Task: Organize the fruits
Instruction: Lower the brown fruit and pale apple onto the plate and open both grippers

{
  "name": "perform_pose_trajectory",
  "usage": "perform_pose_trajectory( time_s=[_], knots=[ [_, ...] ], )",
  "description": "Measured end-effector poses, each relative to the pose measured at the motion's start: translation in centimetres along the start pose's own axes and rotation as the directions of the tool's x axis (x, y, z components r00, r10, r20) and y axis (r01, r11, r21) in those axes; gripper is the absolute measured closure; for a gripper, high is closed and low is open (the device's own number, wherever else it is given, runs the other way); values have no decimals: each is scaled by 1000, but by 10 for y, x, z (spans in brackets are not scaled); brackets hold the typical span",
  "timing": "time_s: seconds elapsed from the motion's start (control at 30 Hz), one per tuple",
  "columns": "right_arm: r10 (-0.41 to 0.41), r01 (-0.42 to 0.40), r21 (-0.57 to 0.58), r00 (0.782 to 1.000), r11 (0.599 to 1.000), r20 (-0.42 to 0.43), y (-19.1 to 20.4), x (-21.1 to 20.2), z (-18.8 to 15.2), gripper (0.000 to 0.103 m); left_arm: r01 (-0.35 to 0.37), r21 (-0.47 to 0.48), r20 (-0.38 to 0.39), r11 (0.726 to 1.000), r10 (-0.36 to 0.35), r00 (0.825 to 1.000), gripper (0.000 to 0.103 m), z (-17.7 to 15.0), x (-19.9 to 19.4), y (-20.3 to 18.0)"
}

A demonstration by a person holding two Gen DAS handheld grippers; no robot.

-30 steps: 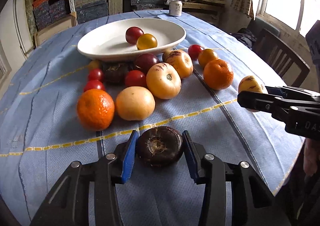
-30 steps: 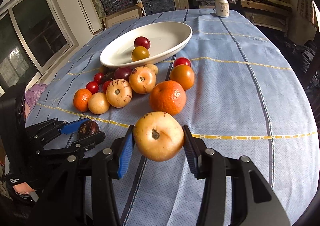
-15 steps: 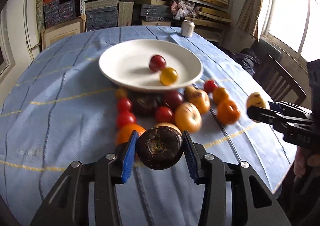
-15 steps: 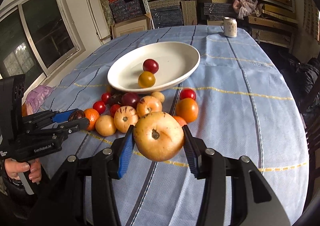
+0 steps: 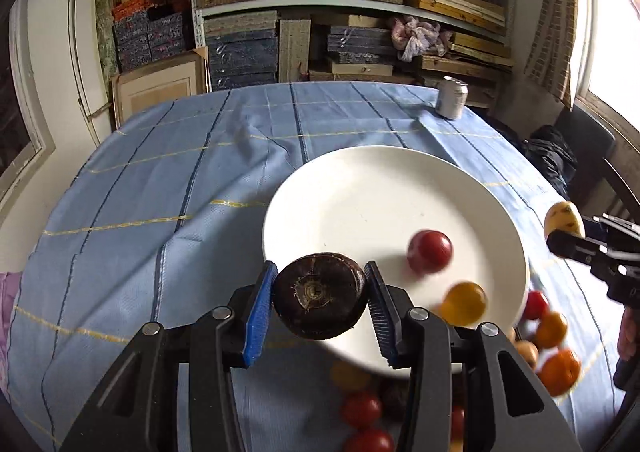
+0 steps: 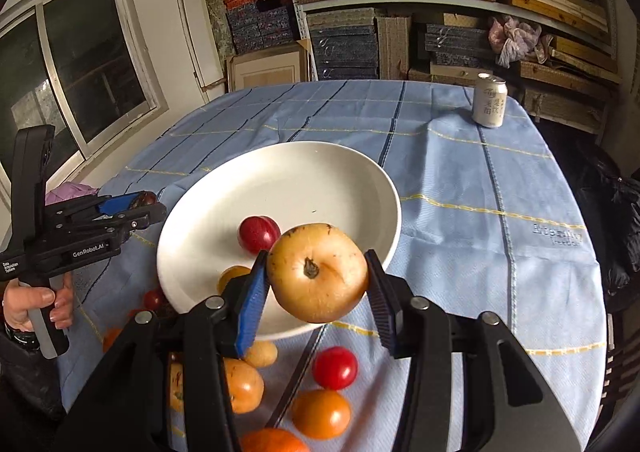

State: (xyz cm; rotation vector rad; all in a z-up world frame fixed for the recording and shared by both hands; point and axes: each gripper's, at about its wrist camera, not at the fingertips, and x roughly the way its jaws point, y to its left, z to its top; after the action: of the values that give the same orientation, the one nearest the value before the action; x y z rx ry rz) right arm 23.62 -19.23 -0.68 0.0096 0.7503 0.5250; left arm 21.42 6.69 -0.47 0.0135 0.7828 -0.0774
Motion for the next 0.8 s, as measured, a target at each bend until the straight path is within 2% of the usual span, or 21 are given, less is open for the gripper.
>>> perform_pose_trajectory(
  time_s=[0.17,0.33,0.4,0.43,0.57,0.7,0.8],
  knots=[
    [-19,19,-15,999,1000,-32,-4,29,7,57,-15,-33,-52,999,14,999,58,4,25,7],
    [-34,34,-14,999,999,-22,-7,32,7,55,16,-37,-25,999,-17,1000,57,4,22,8],
    [-42,42,-17,999,999,17,-7,25,8,26,33,-45,3,998,-33,999,24,3,18,8],
    [-52,52,-4,998,999,30,-8,21,10,4,21,-43,13,999,-20,1000,3,2,16,7],
    [-70,70,3,995,998,78,-12,3,11,4,-61,-25,61,998,62,996,3,4,7,7],
    [-61,58,37,995,998,75,-18,-4,5,4,-15,-95,30,995,18,999,3,4,9,17],
    [-58,56,41,997,998,56,-16,-9,-5,4,-24,-113,14,993,26,1000,3,-2,4,21]
  ],
)
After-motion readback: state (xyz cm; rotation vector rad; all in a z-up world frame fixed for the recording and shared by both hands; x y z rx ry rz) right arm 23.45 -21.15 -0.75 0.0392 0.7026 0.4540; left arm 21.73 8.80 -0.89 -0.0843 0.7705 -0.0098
